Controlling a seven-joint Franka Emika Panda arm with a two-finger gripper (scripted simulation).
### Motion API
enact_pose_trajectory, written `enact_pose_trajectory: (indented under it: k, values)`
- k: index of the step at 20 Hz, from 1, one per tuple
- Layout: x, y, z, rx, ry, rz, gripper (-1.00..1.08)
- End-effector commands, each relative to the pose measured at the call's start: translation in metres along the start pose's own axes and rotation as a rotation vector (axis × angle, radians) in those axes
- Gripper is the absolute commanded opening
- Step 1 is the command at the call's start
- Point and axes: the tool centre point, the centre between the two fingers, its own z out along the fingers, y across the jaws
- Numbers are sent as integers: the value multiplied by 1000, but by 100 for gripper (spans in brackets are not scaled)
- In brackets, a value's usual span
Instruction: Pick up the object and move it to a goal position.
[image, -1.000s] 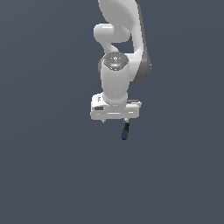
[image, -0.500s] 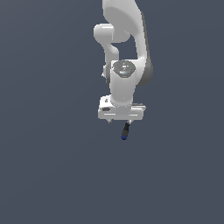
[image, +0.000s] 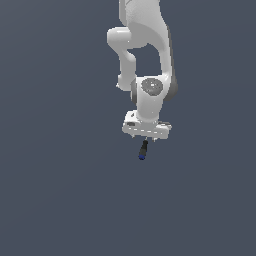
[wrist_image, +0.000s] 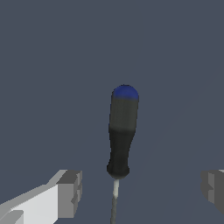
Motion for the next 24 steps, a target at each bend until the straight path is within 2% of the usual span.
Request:
enact_pose_trajectory:
  k: [1,9,17,24]
  values:
    - [-9,-5,9,-1,0,31,100]
    - [-26,-12,24,-4,-1,82,100]
    - [-27,-12,29,-4,-1,83,100]
    - [-28,-12,58,-5,-1,85,100]
